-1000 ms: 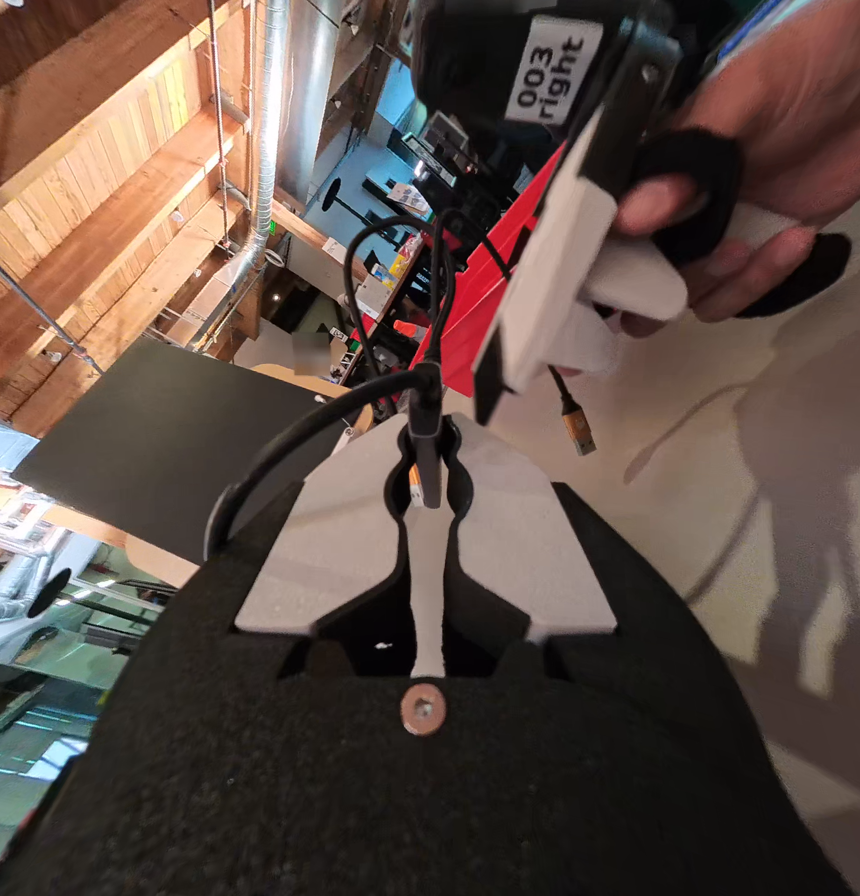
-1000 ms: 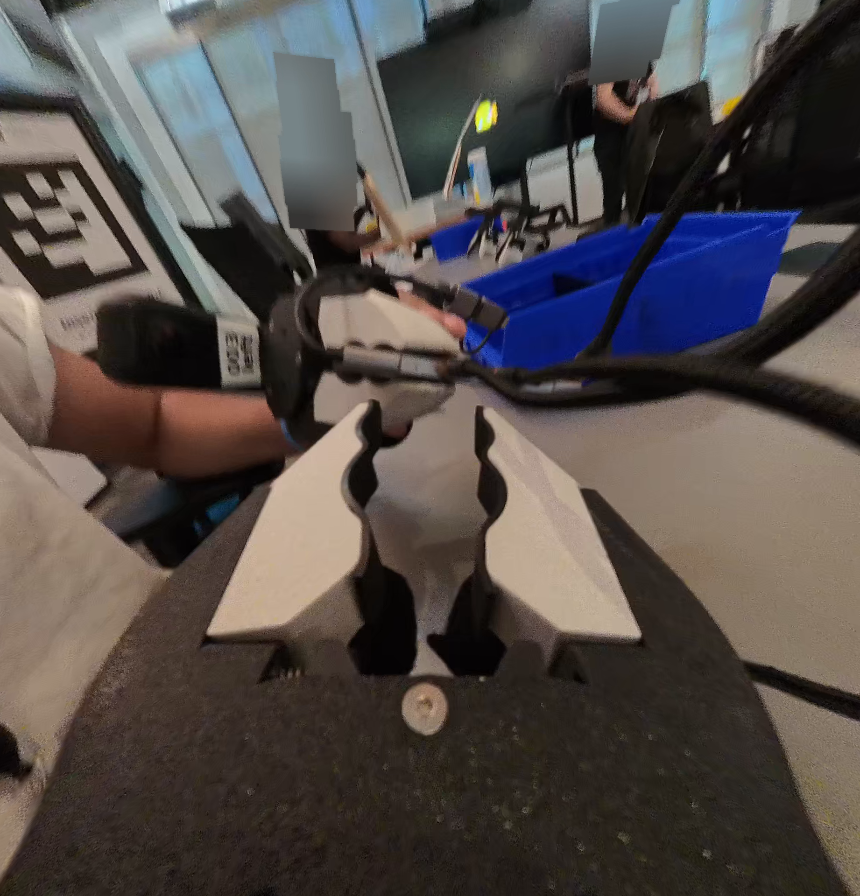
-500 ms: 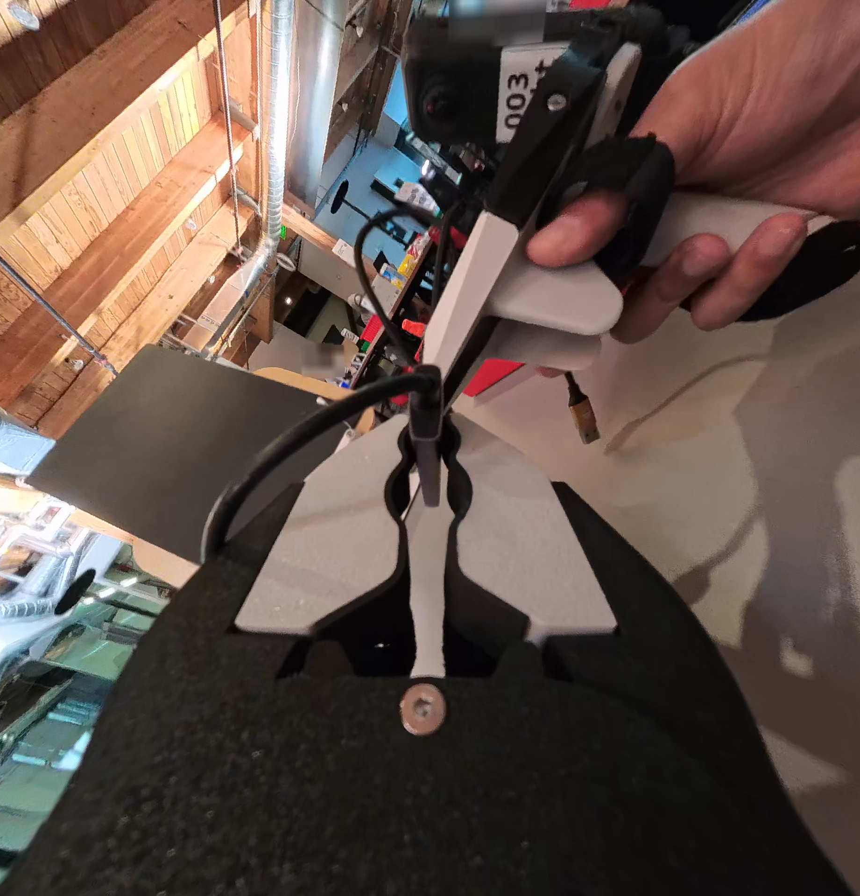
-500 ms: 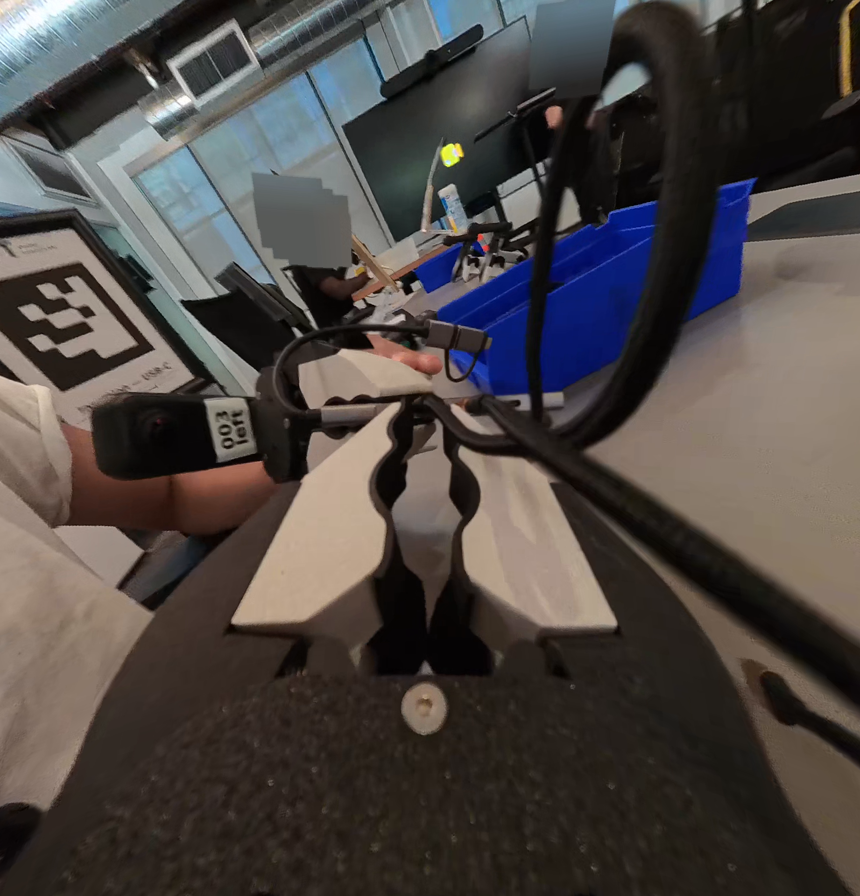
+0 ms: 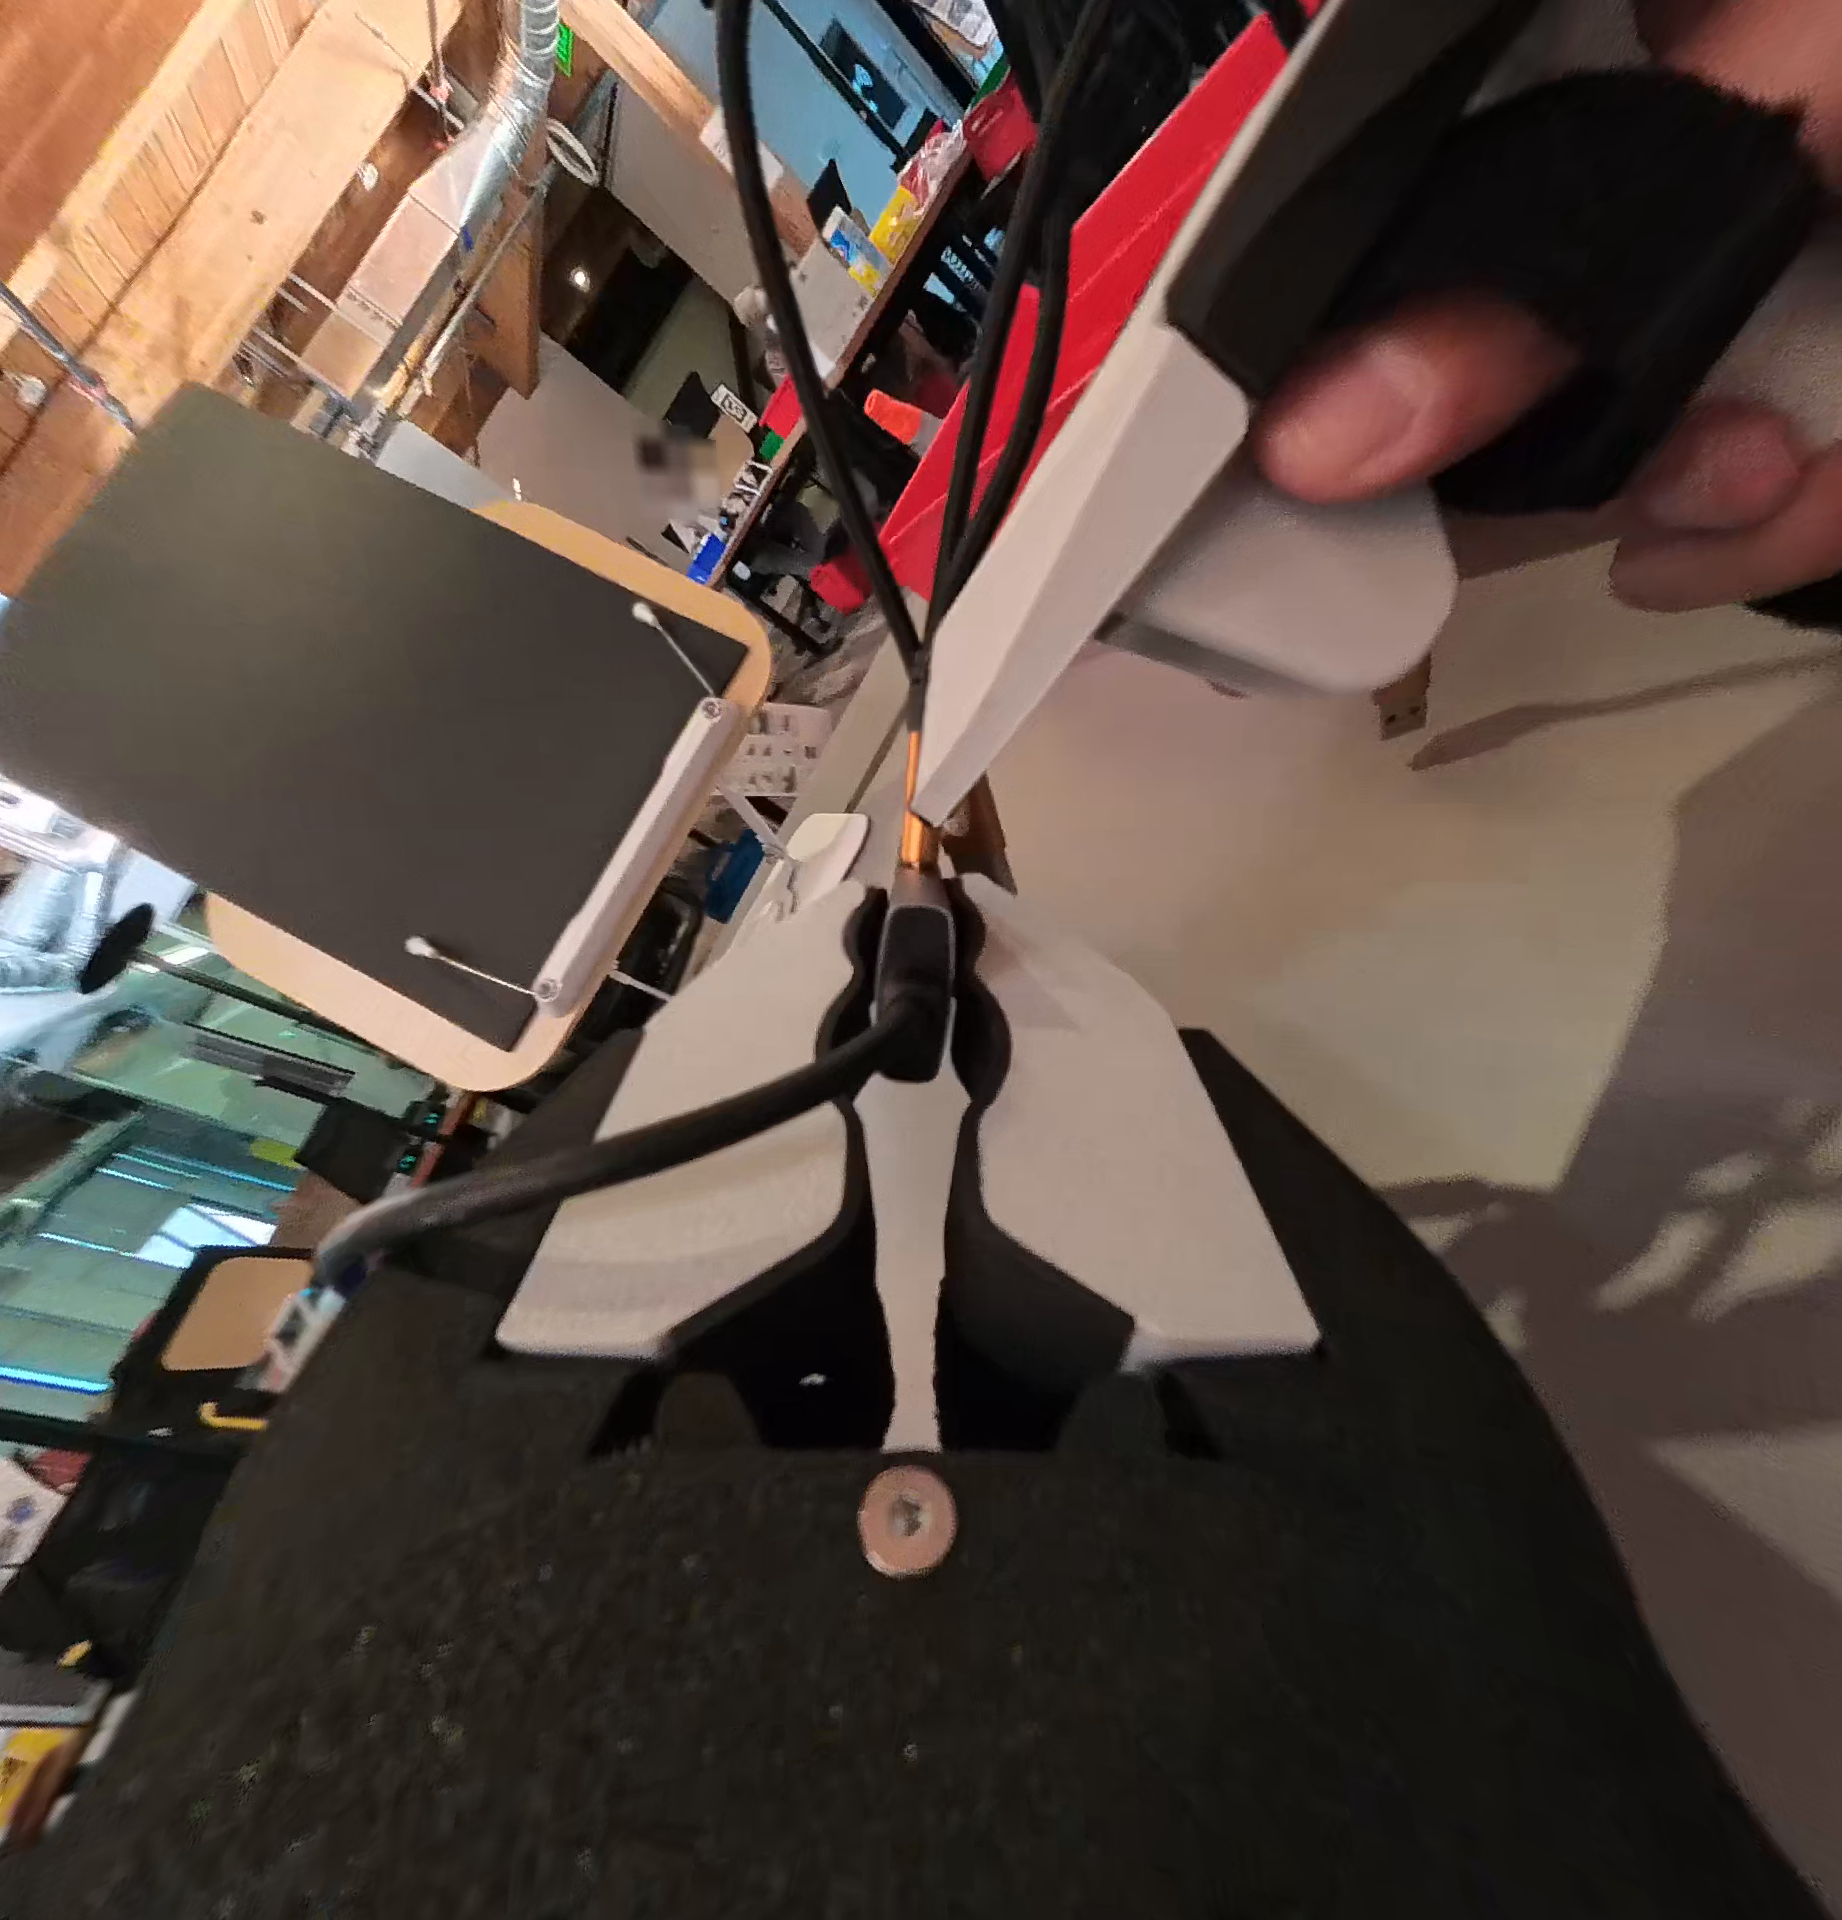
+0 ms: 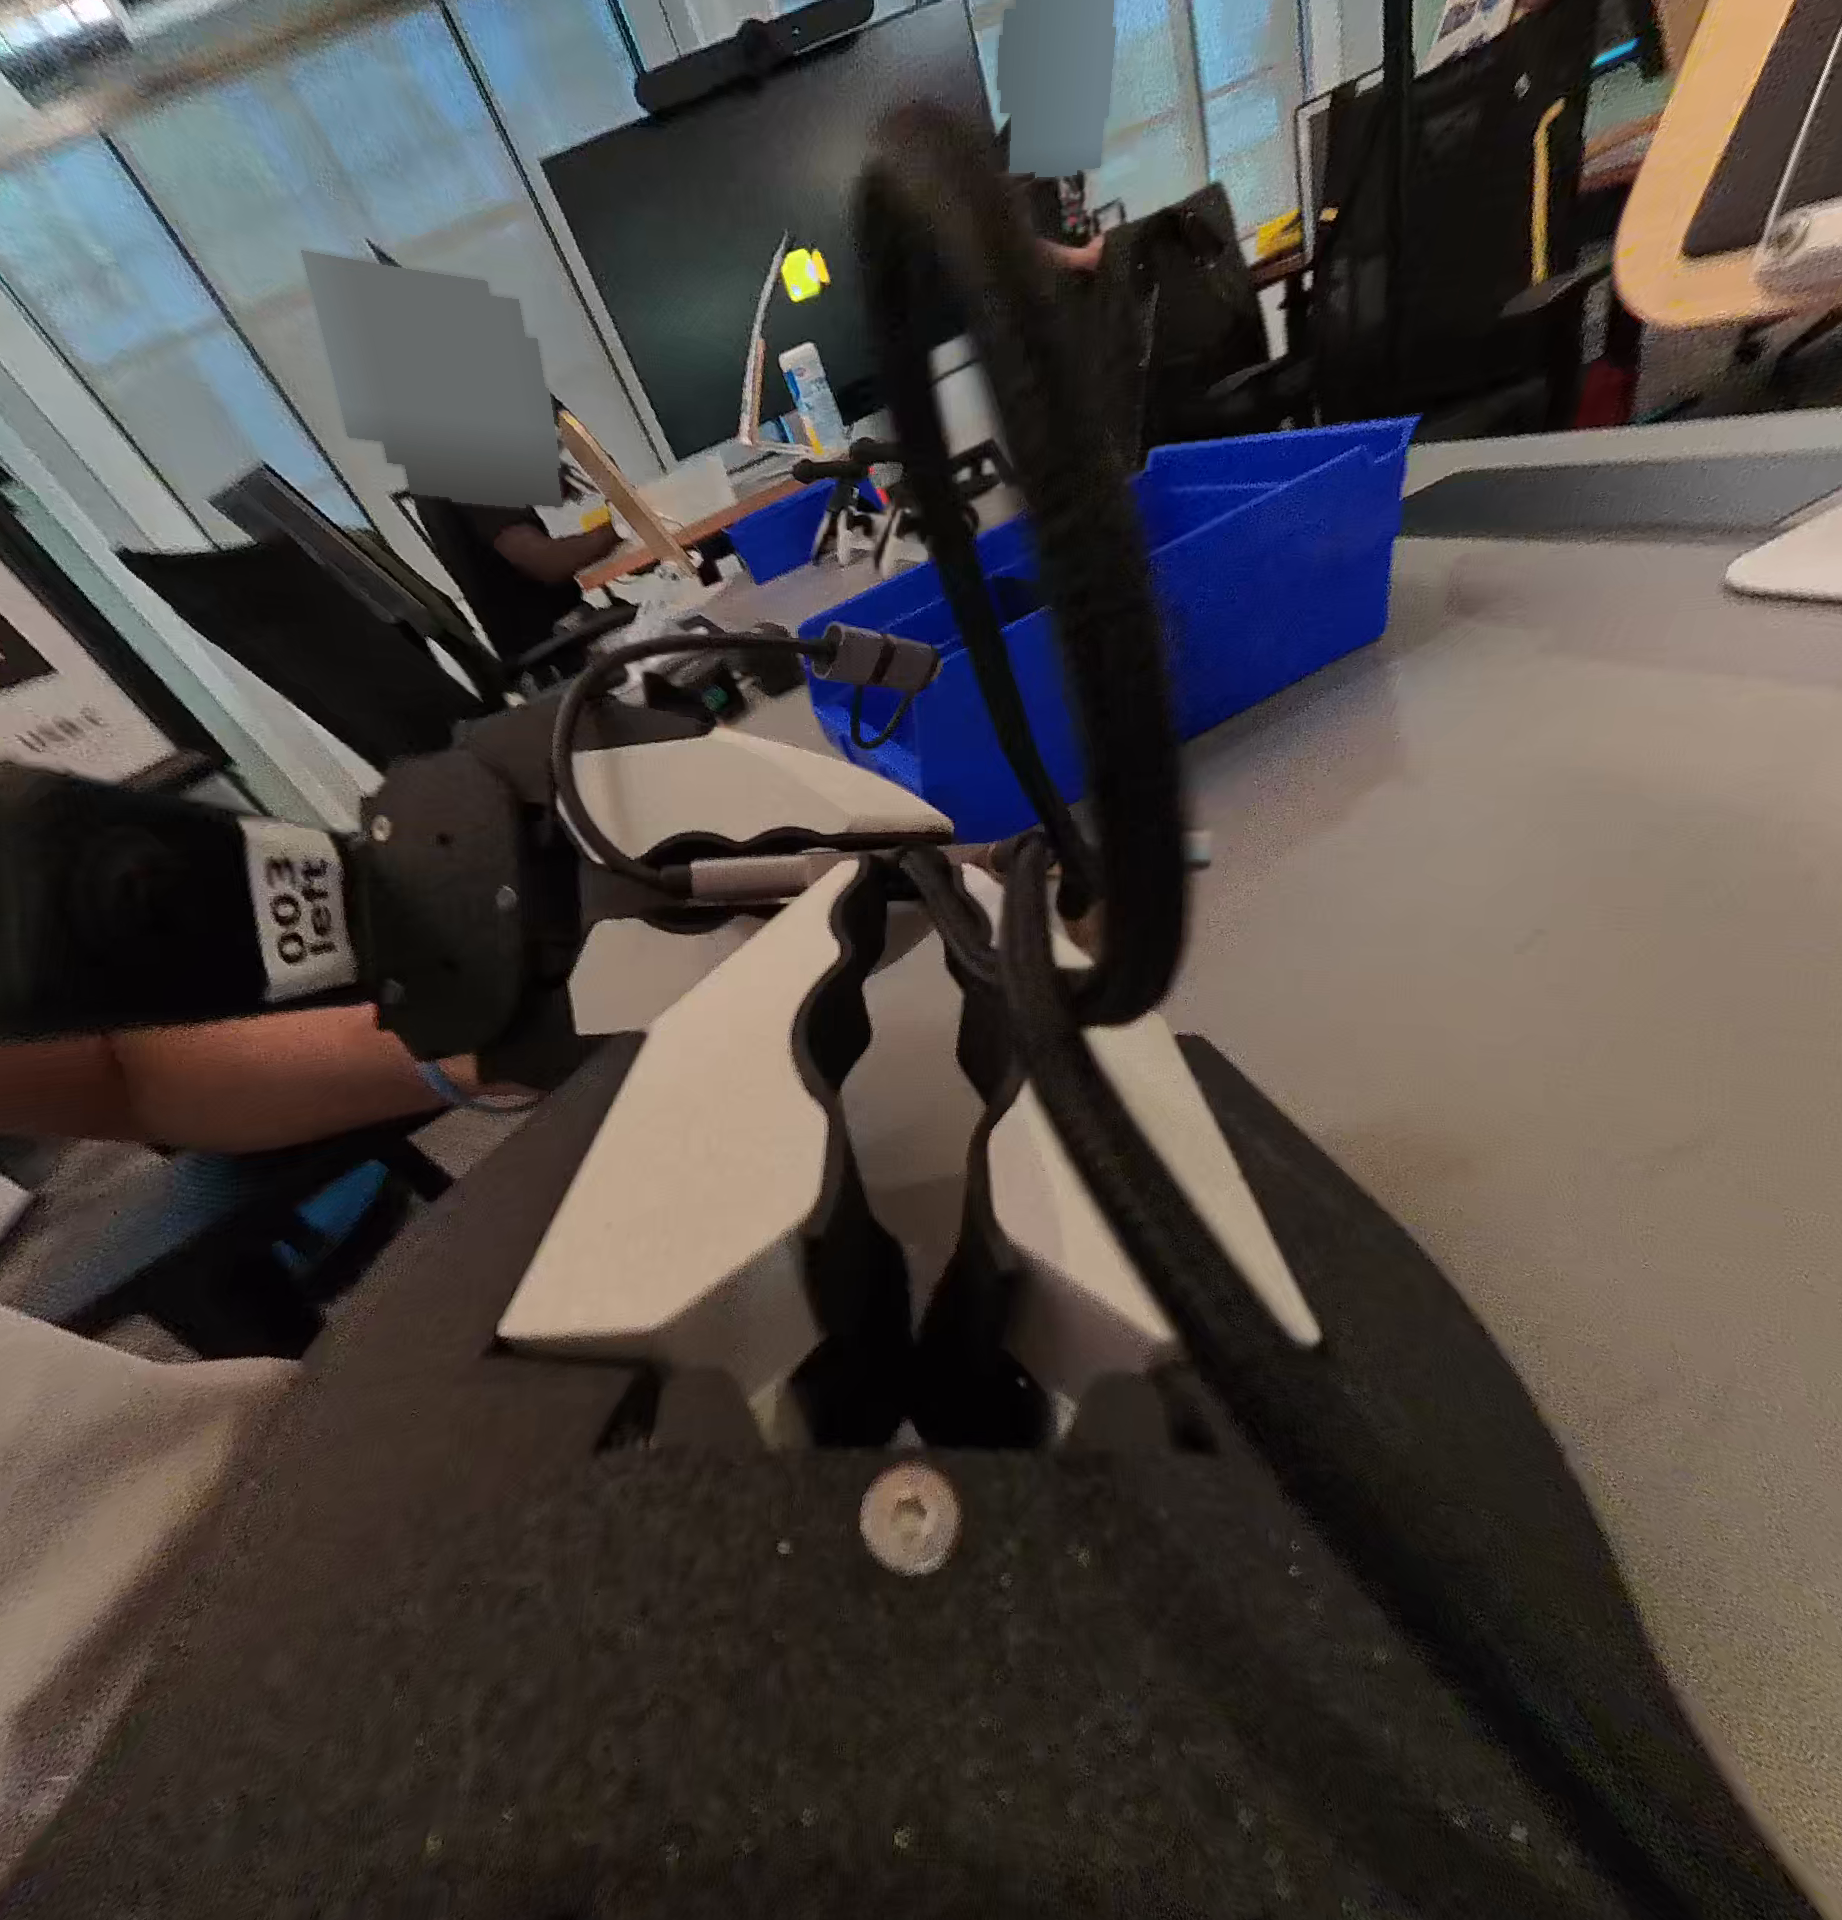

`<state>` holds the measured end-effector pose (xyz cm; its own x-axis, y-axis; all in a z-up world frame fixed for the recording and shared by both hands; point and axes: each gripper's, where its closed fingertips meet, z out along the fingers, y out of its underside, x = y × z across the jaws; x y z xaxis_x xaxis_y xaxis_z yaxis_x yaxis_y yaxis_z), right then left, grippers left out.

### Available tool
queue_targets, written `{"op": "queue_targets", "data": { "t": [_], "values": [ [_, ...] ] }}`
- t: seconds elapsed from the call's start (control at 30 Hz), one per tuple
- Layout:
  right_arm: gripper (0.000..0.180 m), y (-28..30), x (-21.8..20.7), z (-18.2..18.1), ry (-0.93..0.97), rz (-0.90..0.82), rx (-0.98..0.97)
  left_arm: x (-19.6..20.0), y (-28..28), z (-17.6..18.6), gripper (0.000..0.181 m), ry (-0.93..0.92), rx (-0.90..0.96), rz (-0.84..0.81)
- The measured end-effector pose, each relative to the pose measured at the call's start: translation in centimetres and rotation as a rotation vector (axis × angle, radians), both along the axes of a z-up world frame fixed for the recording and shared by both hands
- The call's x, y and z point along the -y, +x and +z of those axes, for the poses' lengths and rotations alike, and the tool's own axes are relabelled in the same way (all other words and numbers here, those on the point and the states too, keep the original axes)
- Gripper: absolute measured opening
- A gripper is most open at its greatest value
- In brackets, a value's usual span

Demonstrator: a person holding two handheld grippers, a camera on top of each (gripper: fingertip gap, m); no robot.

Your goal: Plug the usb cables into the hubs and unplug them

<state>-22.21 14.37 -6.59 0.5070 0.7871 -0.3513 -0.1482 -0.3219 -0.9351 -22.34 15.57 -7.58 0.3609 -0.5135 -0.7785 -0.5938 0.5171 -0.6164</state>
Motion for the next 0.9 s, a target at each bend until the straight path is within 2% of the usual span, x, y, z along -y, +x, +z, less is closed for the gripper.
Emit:
{"op": "queue_targets", "data": {
  "t": [0.23,0.4,0.43,0.47,0.5,0.53,0.57,0.6,0.63,0.7,0.8,0.83,0.9],
  "values": [
    [0.009,-0.3,0.1,0.3,-0.036,0.026,-0.079,-0.1,-0.4,0.3,0.011,0.053,-0.01,-0.004],
    [0.011,0.0,0.3,0.6,-0.005,0.027,-0.063,-0.2,-0.6,0.6,0.011,0.115,-0.024,0.011],
    [0.009,1.9,0.1,3.2,0.063,-0.018,-0.208,-1.7,-1.8,0.0,0.01,0.075,-0.046,0.093],
    [0.008,4.7,-0.5,4.8,0.049,-0.056,-0.289,-4.3,-4.4,-1.4,0.011,-0.022,-0.059,0.209],
    [0.007,7.3,-0.7,5.7,0.081,-0.1,-0.297,-6.0,-6.7,-1.7,0.011,-0.126,0.014,0.265],
    [0.007,8.2,-0.7,5.1,0.112,-0.12,-0.188,-6.0,-7.1,-0.4,0.01,-0.152,0.088,0.254],
    [0.008,7.8,-0.6,4.0,0.078,-0.095,-0.117,-4.7,-5.8,1.3,0.01,-0.097,0.105,0.204],
    [0.008,7.3,-0.4,3.3,0.022,-0.067,-0.12,-3.3,-3.9,1.8,0.011,-0.055,0.093,0.153],
    [0.008,6.7,-0.4,2.6,-0.003,-0.054,-0.085,-2.6,-2.3,0.9,0.011,-0.081,0.064,0.126],
    [0.008,5.4,0.1,0.2,-0.078,0.017,0.115,-3.0,-1.5,-1.4,0.01,-0.185,0.052,0.133],
    [0.009,6.7,1.6,0.7,-0.103,0.077,0.259,-5.2,-2.9,-2.2,0.01,-0.288,0.098,0.195],
    [0.008,8.2,1.6,1.5,-0.088,0.045,0.312,-5.8,-3.6,-2.2,0.01,-0.3,0.111,0.217],
    [0.008,10.3,3.2,3.7,-0.072,0.086,0.369,-6.6,-4.6,-2.5,0.01,-0.343,0.135,0.248]
  ]
}}
